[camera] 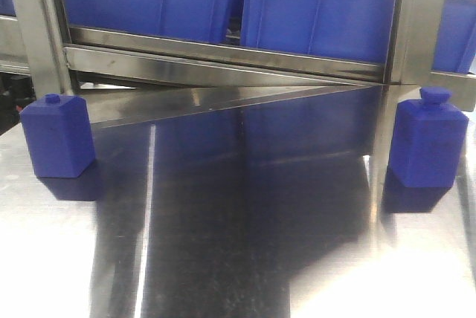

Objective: Pick and sort blue part to right shelf

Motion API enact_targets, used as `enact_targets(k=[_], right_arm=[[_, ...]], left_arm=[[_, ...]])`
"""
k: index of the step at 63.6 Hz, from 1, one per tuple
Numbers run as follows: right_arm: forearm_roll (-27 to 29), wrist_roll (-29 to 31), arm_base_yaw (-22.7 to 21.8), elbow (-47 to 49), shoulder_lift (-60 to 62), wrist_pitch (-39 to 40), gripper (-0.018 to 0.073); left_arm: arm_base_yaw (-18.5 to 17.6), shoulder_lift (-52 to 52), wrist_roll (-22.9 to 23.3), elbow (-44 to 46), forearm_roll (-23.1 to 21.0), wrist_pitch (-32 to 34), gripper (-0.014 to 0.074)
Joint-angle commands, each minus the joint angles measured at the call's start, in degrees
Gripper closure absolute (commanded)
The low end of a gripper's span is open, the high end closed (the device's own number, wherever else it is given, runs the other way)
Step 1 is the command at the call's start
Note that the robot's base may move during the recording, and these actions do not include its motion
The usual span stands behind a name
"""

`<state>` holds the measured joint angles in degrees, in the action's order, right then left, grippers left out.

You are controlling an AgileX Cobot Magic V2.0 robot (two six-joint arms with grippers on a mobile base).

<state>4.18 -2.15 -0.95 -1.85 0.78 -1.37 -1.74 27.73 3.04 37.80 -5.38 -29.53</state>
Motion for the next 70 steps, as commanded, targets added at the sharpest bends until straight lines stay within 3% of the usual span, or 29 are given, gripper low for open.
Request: enact_targets(k=[1,9,21,30,41,55,61,70], right_arm=[[-0.13,0.41,-0.21,1.32,1.02,5.54,0.0525],[-0.13,0.41,-0.21,1.32,1.02,5.54,0.0525],[-0.13,0.41,-0.21,1.32,1.02,5.54,0.0525],[-0.13,0.41,-0.21,1.32,1.02,5.31,0.0525],[-0.13,0.41,-0.21,1.32,1.02,5.13,0.0525],[-0.13,0.41,-0.21,1.32,1.02,5.13,0.0525],[-0.13,0.41,-0.21,1.32,1.02,5.13,0.0525],[-0.13,0.41,-0.21,1.32,1.02,5.13,0.0525]], left_arm=[[-0.30,3.26,0.11,2.18,-2.46,1.94,0.0305],[-0.30,6.91,-0.44,2.30,-3.64,-0.10,0.0167],[-0.30,15.23,-11.16,7.00,-10.70,-10.40,0.0009],[-0.30,23.08,-14.54,14.19,-17.13,-17.34,-0.0004],[-0.67,32.04,-19.57,22.27,-24.68,-19.47,-0.0004],[-7.58,43.08,-19.57,29.89,-24.27,-19.54,-0.0004],[-10.76,47.87,-18.49,33.13,-20.76,-19.23,-0.0003],[-13.01,53.92,-7.08,37.42,-12.85,-21.43,-0.0003]])
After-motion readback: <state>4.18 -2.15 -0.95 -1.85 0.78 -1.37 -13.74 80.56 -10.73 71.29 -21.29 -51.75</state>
